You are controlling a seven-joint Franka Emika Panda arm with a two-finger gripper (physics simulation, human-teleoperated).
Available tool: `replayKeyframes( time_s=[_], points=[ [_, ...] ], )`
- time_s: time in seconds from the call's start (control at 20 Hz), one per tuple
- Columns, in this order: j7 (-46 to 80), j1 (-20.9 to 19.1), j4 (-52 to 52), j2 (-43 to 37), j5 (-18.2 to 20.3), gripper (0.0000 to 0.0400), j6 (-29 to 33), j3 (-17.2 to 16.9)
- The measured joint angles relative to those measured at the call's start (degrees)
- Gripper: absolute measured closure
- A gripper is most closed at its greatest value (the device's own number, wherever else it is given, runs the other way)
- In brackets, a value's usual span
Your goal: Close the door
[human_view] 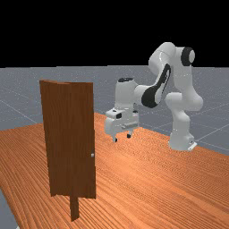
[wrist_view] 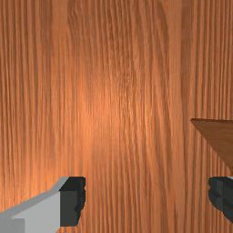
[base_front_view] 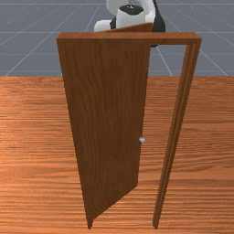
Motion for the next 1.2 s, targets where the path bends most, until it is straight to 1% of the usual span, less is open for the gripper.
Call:
replayKeyframes(
  time_s=[0.15, 0.2, 0.4, 0.7, 0.85, 1.05, 1.1, 1.2],
  points=[
    [1.55, 0.5, 0.08, 0.16, -1.88, 0.0, -0.15, -0.35],
    [1.66, 0.55, 0.09, 0.17, -1.93, 0.0, -0.15, -0.34],
    [0.9, 0.4, 0.11, 0.24, -0.92, 0.0, 0.04, -0.09],
    [1.07, 0.46, -0.58, -0.22, -1.4, 0.0, 0.2, -0.23],
    [-0.13, 0.12, -0.67, -0.24, -0.65, 0.0, 0.38, -0.09],
    [-1.31, 0.03, -1.74, -0.97, -0.65, 0.0, 0.74, 0.09],
    [2.26, 0.82, -1.49, -0.85, -2.94, 0.0, 0.3, -0.39],
    [2.73, 1.1, -1.4, -0.79, -2.97, 0.0, 0.26, -0.22]
  ],
)
